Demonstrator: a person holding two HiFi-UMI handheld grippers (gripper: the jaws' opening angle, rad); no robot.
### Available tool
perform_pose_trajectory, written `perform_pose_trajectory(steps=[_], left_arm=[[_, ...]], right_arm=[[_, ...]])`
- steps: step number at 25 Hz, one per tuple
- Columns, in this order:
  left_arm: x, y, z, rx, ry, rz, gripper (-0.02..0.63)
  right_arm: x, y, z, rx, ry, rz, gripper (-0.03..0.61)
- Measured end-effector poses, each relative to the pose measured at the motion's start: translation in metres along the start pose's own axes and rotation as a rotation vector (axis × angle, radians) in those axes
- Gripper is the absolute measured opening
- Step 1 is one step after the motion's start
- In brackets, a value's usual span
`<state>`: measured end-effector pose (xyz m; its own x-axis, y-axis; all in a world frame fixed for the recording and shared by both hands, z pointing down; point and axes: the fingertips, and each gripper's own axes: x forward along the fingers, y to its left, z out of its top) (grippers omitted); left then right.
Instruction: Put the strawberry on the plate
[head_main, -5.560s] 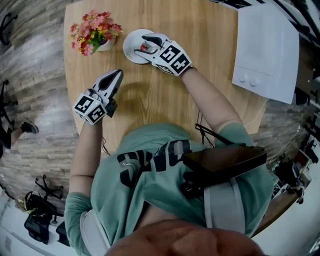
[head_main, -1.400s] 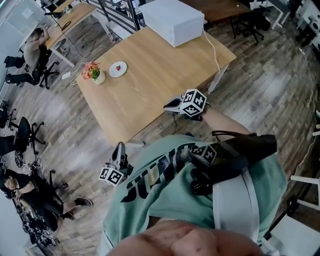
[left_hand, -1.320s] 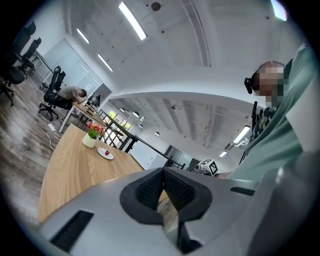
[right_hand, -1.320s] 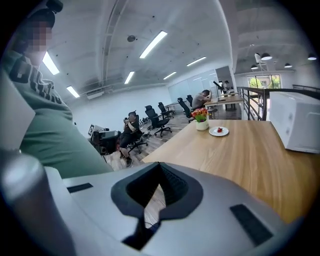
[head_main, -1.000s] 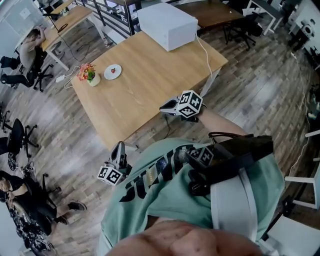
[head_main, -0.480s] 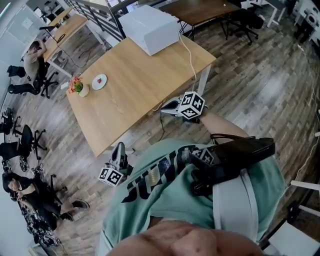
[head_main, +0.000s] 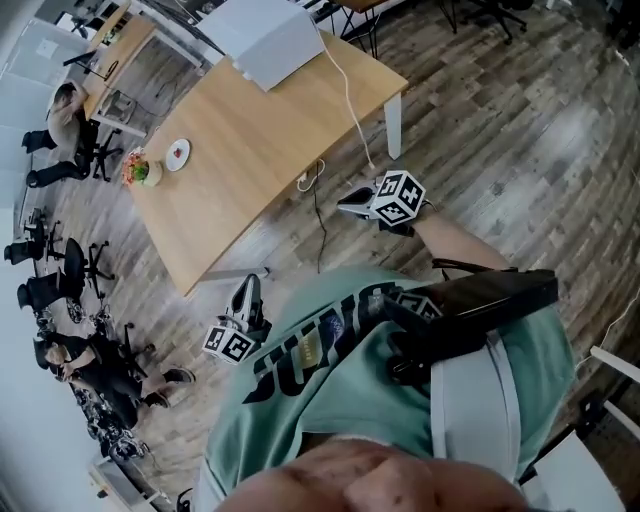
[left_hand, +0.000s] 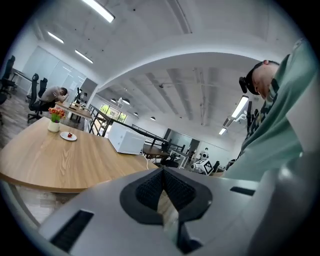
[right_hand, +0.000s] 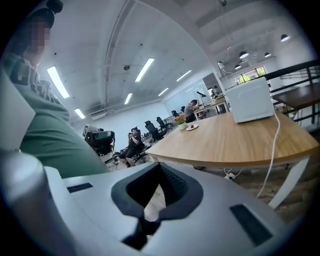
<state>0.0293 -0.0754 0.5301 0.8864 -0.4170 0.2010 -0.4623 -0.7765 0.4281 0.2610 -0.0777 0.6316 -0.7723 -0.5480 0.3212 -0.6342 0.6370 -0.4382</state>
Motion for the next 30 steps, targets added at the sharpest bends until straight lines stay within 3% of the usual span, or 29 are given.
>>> perform_pose_trajectory(steps=[5, 9, 16, 22, 26, 30], left_arm=[[-0.006, -0.013, -0.008, 0.023, 0.02, 0.005, 0.005], [-0.028, -0.004, -0.006, 0.032, -0.007, -0.004, 0.005], [-0.111, 0.048, -0.008, 0.013, -0.079, -0.038, 0.005], [-0.195, 0.113, 0.007, 0.0, -0.132, -0.043, 0.005], [-0.224, 0.145, 0.01, -0.028, -0.141, -0.026, 0.005], [-0.223, 0.15, 0.026, -0.015, -0.193, -0.009, 0.005]], right_arm=[[0.009, 0.02, -0.001, -0.034, -0.014, 0.049, 0.008], [0.016, 0.032, 0.004, -0.061, -0.012, 0.022, 0.008], [0.073, 0.082, 0.02, -0.102, -0.007, -0.054, 0.008], [0.156, 0.155, 0.047, -0.157, 0.004, -0.047, 0.008], [0.178, 0.183, 0.07, -0.202, -0.003, -0.048, 0.008], [0.17, 0.188, 0.091, -0.279, -0.01, -0.054, 0.008]])
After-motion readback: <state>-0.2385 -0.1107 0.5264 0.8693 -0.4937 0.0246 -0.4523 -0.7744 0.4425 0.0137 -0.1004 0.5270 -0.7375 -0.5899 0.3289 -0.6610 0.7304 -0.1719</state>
